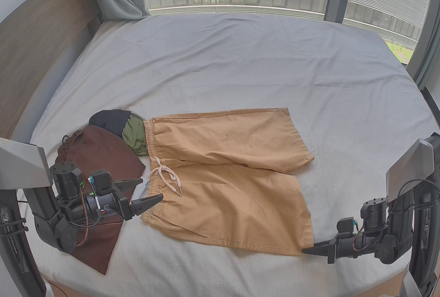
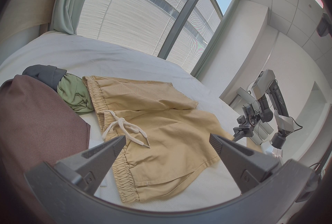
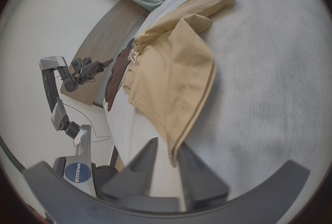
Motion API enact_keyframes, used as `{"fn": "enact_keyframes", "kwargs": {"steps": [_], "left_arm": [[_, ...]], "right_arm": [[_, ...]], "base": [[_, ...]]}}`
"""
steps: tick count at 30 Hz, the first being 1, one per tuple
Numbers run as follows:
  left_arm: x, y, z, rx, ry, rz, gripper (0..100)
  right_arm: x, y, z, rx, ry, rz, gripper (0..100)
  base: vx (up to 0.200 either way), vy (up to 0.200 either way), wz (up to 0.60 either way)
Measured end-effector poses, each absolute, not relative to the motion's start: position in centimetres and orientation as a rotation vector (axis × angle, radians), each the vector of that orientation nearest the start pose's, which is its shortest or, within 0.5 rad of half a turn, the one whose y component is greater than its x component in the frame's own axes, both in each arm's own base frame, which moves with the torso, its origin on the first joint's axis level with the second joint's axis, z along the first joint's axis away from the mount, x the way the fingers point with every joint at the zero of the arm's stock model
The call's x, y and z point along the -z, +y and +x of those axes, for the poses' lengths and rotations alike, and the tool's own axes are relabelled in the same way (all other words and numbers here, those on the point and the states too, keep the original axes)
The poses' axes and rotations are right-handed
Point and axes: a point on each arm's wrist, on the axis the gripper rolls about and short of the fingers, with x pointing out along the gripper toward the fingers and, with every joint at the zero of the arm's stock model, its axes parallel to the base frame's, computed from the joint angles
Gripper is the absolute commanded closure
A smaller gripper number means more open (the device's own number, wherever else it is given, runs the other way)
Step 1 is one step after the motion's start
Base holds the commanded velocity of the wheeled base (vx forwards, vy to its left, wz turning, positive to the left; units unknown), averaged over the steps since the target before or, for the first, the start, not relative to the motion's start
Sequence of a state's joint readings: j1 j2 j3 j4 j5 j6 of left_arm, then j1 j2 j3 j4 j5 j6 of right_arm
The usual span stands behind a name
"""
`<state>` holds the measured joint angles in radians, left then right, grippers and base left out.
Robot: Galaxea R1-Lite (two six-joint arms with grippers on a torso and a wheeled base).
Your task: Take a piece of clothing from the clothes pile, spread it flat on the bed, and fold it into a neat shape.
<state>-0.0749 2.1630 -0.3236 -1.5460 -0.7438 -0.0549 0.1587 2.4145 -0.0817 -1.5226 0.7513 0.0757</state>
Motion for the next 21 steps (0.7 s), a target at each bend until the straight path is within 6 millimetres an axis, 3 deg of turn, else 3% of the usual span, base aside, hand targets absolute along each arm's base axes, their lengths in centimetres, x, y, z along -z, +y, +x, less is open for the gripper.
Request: {"fn": "enact_keyframes", "kwargs": {"steps": [12,21], "left_arm": [[-3.3,-3.7,28.4,0.807,0.308,-0.15,0],[-3.3,-3.7,28.4,0.808,0.308,-0.15,0]], "right_arm": [[4.7,5.1,24.7,-0.822,0.725,0.306,0],[4.1,5.7,27.0,-0.804,0.687,0.405,0]], "base": [[0.0,0.0,0.0],[0.0,0.0,0.0]]}}
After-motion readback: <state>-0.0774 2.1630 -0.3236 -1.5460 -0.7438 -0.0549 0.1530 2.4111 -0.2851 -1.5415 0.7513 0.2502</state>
